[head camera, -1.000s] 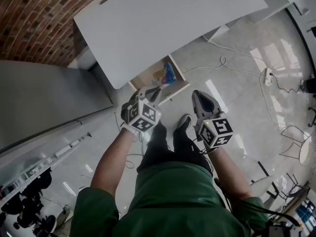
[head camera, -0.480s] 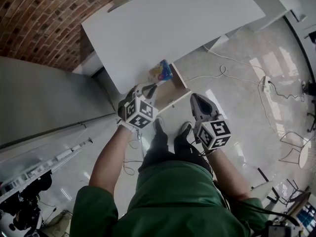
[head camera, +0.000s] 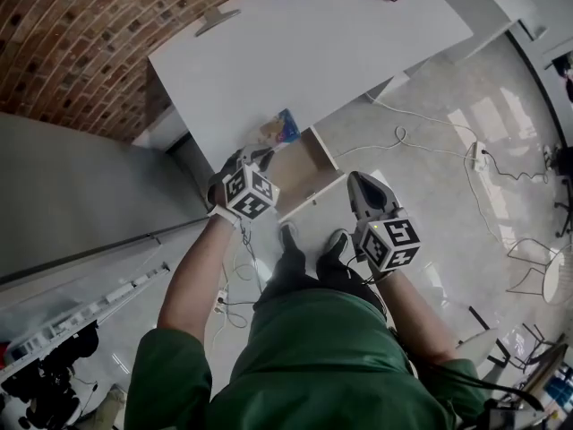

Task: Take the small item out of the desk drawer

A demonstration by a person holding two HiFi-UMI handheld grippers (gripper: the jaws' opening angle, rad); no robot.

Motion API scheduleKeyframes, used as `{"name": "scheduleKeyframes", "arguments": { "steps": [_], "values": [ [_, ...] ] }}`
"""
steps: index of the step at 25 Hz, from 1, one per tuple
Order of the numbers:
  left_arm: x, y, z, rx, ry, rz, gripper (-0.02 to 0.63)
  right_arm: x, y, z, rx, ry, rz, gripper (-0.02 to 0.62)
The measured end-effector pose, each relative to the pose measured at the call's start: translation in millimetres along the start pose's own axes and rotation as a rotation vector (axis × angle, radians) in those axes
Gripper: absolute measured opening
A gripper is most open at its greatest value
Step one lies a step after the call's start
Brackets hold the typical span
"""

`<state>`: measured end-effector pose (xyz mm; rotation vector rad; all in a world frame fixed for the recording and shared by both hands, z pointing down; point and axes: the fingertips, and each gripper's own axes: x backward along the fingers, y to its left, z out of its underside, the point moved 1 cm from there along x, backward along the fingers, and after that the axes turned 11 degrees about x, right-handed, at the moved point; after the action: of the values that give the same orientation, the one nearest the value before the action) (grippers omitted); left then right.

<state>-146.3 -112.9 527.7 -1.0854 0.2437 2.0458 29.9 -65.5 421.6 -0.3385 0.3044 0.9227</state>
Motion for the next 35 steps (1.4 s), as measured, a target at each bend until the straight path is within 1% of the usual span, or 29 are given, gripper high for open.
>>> {"name": "scheduleKeyframes", "arguments": {
  "steps": [5, 9, 14, 20, 25, 26, 27, 28, 31, 35],
  "values": [
    [-20.3, 16.1, 12.5, -0.053, 0.073, -0.009, 0.025, -1.3, 3.3, -12.3, 0.022, -0.016, 0.011, 0.003],
    [-36.3, 20.5, 21.6, -0.055, 0.126, -0.002, 0.025, 2.1, 1.0, -16.4, 0.042, -0.004, 0.030, 0.003],
    [-51.8, 19.8, 27.7, -0.076, 0.161, 0.005, 0.025, 4.4, -6.1, -11.8, 0.028, 0.001, 0.050, 0.003],
    [-66.8, 18.5, 37.7, -0.097, 0.187, -0.012, 0.026, 2.0, -6.0, -4.5, -0.010, 0.001, 0.042, 0.003],
    [-67.2, 18.8, 34.4, -0.073, 0.151, -0.040, 0.034, 0.3, -8.0, -1.2, -0.011, 0.011, 0.038, 0.003],
    [-65.7, 18.6, 32.5, -0.065, 0.141, -0.044, 0.084, -0.5, -8.5, -1.6, -0.012, 0.009, 0.037, 0.003],
    [-63.5, 18.6, 30.3, -0.055, 0.131, -0.050, 0.120, -1.4, -8.9, -2.2, -0.013, 0.007, 0.036, 0.003],
    [-60.3, 18.9, 27.7, -0.045, 0.121, -0.056, 0.129, -2.3, -9.0, -2.8, -0.013, 0.006, 0.034, 0.003],
    [-44.8, 20.1, 15.1, -0.009, 0.075, -0.076, 0.132, -4.9, -8.8, -6.2, 0.008, 0.008, 0.029, 0.003],
    [-16.7, 22.0, -13.3, 0.058, -0.020, -0.098, 0.132, -5.5, -10.1, -14.3, 0.009, -0.010, 0.019, 0.003]
  ]
}}
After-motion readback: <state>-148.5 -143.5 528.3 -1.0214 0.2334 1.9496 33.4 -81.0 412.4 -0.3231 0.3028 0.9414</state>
